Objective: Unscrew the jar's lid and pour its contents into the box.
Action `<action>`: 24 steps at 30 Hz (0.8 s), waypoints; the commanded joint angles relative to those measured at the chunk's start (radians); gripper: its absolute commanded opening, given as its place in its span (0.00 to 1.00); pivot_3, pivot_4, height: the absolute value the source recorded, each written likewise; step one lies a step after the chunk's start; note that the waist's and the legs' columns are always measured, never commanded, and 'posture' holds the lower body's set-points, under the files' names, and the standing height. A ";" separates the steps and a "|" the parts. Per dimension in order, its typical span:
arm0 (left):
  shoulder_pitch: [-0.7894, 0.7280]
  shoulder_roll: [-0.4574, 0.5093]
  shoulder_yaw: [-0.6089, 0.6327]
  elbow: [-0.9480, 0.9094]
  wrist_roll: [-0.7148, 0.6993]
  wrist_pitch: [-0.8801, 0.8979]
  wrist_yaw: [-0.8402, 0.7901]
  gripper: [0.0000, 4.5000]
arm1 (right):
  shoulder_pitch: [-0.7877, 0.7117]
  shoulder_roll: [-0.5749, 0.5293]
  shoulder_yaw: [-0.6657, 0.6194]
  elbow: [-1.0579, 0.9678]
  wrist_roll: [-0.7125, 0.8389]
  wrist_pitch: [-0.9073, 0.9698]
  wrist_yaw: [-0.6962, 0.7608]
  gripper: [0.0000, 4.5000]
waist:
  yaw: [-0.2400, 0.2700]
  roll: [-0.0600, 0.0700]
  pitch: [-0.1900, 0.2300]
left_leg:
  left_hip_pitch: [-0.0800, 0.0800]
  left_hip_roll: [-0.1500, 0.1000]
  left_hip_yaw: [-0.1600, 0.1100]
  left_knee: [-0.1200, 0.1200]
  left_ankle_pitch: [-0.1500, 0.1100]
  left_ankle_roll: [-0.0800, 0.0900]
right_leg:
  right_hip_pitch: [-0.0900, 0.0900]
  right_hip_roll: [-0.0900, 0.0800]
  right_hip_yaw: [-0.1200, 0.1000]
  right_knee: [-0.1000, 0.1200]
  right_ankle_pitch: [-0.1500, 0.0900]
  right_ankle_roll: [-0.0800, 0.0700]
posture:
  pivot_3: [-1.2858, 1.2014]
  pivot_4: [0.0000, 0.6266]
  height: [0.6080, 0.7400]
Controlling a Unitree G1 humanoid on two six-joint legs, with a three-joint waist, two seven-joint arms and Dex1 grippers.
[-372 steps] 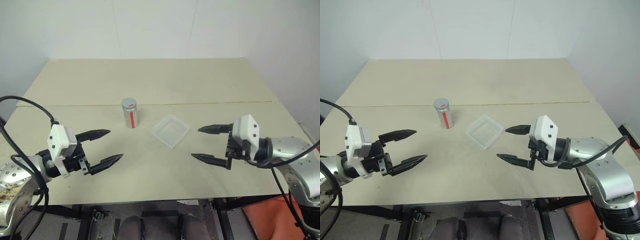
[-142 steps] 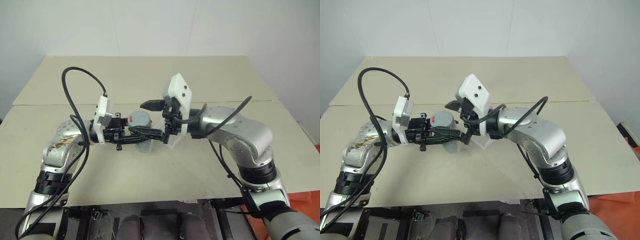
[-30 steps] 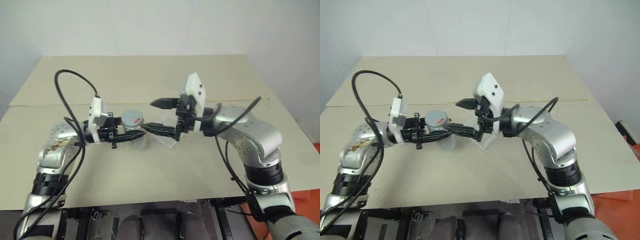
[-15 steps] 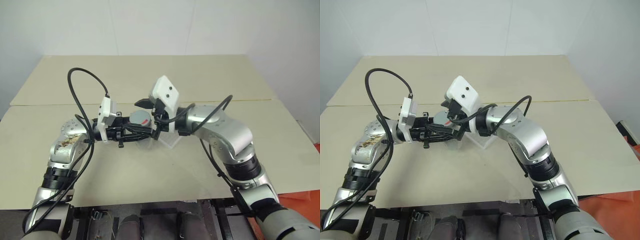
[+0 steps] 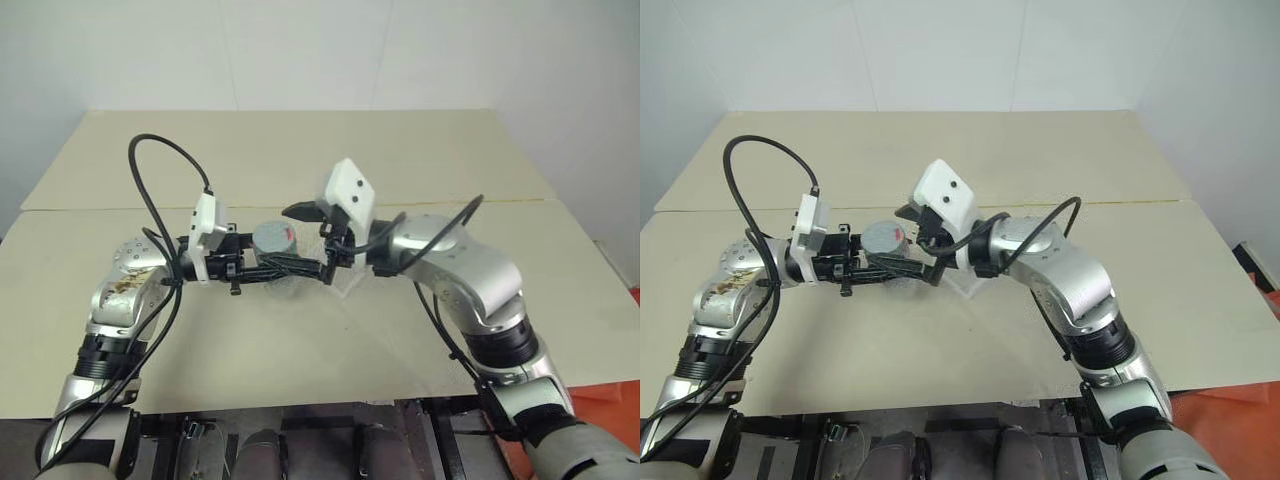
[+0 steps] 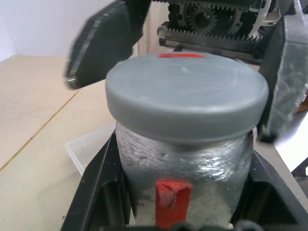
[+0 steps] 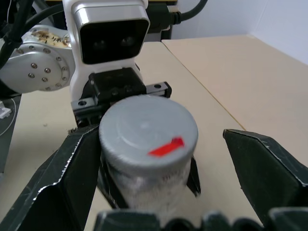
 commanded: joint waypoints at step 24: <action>-0.047 -0.045 0.009 0.049 0.009 -0.058 -0.035 0.45 | 0.010 0.003 -0.074 -0.124 0.085 0.017 0.002 0.99 | 0.000 0.000 0.000 | 0.000 0.000 0.000 0.001 0.000 0.000 | 0.000 0.000 0.000 0.000 0.000 0.000 | 0.52 0.24 1.00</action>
